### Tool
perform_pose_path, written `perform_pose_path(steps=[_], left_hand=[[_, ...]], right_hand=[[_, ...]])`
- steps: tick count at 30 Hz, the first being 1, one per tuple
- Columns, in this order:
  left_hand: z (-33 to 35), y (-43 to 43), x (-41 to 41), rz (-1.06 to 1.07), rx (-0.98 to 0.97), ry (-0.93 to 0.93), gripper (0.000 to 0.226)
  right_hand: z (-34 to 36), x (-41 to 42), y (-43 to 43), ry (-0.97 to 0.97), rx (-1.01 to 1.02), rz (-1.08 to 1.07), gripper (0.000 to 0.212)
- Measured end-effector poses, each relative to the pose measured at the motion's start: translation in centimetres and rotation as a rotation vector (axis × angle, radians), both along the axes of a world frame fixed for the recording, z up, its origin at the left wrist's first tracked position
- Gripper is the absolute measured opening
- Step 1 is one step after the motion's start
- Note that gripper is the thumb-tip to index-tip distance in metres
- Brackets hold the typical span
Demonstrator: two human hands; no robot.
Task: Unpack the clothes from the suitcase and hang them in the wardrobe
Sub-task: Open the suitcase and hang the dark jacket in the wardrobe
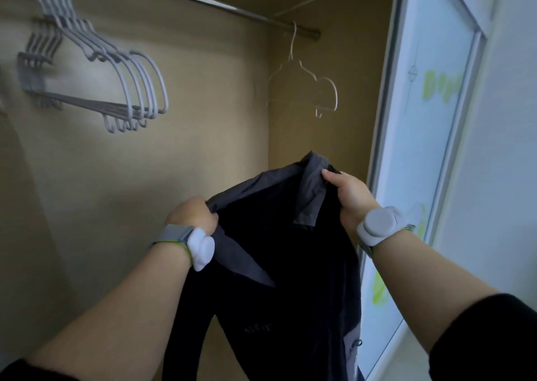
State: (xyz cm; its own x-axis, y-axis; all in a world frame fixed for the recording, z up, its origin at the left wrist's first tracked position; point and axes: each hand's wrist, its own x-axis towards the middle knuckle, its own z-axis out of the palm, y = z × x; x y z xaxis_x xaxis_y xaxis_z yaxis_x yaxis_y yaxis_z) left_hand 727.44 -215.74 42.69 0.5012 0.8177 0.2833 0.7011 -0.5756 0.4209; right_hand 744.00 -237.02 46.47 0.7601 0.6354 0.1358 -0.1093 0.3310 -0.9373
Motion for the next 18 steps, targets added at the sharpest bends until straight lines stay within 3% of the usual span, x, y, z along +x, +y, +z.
perform_pose_path(steps=[4,8,10,12,14,18], left_hand=[[1.5,-1.0,2.4,-0.02,-0.204,-0.222,0.032],[4.7,-2.5,6.9,-0.051,-0.34,-0.479,0.037],[6.2,-2.6,8.7,-0.058,-0.414,-0.645,0.035],[7.3,-2.4,10.3,-0.047,-0.468,-0.792,0.029],[8.0,-1.8,11.5,-0.019,-0.483,-0.873,0.023],[9.1,-1.1,13.1,0.04,-0.479,-0.922,0.028]], right_hand=[[0.5,1.8,0.6,-0.088,-0.042,-0.031,0.027],[2.0,5.5,1.1,-0.24,-0.221,-0.037,0.013],[3.0,7.2,1.5,-0.388,-0.37,-0.019,0.007],[4.1,9.0,2.1,-0.563,-0.456,-0.059,0.016],[5.4,10.6,2.7,-0.667,-0.403,-0.179,0.029],[8.9,12.9,4.4,-0.9,-0.175,-0.601,0.028]])
